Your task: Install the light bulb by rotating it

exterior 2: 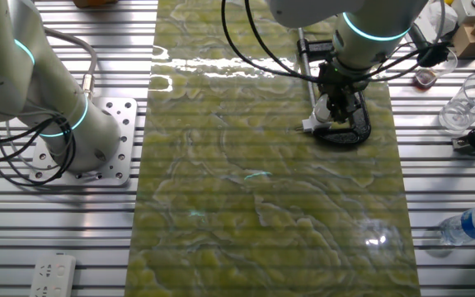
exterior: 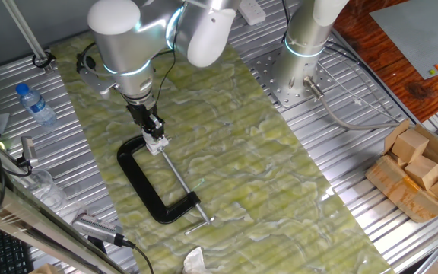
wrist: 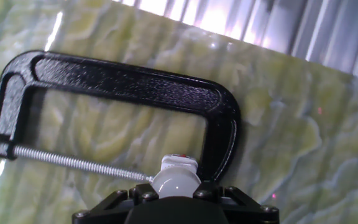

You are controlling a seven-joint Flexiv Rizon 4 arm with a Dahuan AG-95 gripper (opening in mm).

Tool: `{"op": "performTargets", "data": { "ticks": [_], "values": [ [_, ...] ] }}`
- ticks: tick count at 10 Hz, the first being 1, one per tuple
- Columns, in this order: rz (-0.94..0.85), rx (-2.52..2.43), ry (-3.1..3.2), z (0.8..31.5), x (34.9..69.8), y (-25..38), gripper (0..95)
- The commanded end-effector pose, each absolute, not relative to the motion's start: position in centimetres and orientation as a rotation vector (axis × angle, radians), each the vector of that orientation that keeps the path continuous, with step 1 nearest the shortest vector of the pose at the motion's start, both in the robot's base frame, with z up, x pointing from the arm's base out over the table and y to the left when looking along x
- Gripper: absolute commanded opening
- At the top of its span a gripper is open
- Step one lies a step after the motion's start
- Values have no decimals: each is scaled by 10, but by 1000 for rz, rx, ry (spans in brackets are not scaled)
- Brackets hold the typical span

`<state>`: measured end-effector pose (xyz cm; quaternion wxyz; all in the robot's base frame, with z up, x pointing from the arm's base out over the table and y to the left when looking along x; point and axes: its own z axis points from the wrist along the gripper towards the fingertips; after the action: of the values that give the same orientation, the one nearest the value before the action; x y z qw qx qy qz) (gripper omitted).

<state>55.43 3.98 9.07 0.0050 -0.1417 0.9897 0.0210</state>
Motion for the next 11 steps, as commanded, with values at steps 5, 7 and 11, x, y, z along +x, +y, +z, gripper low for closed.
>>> {"op": "performTargets", "data": {
  "ticks": [5, 7, 11],
  "values": [
    [51, -660, 3064, 92, 555, 40, 950],
    [55, -968, 2972, 94, 555, 40, 950],
    [37, -1978, 2373, 98, 556, 40, 760]
  ]
}}
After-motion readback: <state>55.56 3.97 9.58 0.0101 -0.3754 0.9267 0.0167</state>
